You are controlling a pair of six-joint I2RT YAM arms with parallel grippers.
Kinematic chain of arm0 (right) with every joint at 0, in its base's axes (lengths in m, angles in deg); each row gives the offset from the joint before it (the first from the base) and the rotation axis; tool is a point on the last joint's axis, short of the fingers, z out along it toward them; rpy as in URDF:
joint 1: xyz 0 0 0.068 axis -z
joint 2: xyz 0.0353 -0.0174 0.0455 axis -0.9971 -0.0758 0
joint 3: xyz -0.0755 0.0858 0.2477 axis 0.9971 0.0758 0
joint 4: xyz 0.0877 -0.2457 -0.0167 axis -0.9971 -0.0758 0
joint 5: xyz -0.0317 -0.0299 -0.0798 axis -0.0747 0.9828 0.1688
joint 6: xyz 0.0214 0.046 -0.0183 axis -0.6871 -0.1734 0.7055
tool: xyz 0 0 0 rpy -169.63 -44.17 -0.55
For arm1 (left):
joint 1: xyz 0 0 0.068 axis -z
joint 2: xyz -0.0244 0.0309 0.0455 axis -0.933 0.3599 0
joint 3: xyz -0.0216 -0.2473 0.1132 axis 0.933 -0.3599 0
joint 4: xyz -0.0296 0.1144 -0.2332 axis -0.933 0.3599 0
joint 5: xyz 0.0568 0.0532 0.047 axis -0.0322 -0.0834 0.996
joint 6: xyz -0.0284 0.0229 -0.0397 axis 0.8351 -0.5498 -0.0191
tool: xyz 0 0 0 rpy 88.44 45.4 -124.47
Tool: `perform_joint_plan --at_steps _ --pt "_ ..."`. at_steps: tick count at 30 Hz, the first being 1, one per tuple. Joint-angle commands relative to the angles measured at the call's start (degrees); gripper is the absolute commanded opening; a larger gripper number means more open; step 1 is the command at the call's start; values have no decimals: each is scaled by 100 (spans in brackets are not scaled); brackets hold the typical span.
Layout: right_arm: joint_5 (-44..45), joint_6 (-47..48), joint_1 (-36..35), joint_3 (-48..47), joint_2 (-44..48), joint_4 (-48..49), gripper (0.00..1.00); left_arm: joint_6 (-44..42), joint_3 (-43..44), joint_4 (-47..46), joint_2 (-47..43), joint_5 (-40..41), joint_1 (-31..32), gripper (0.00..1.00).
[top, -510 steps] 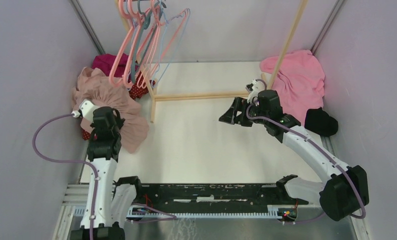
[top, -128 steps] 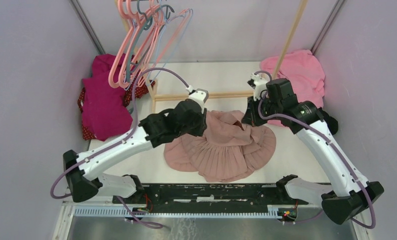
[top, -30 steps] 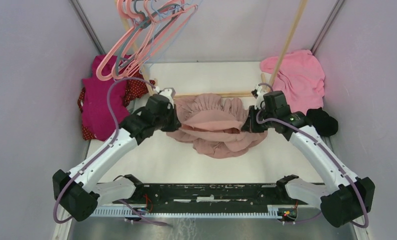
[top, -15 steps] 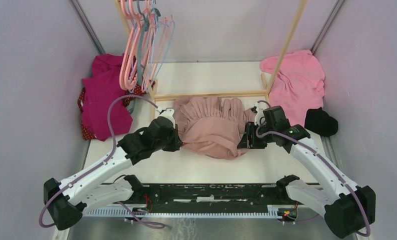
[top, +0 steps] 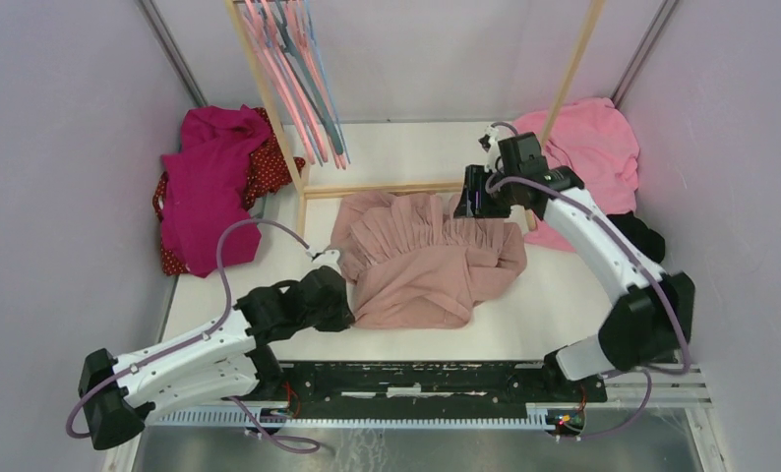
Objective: Place the skirt on the hanger
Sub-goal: Adjust the skirt at the center of the board.
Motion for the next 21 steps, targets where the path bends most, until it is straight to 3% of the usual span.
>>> perform_joint_plan --at_steps 1,5,10,17,21 --pt "348 276 298 -698 -1069 367 58 842 -384 -230 -186 76 324 3" --pt "254 422 434 -1405 -2047 531 61 1036 -730 -525 160 119 544 3" --pt "-67 563 429 -2080 -2829 218 63 1193 -1080 -993 478 193 689 13" --pt "-467 837 228 -1169 -2705 247 67 1086 -1072 -1331 843 393 692 29" --pt "-51 885 84 -831 -2717 282 68 922 -885 -1560 1173 375 691 37"
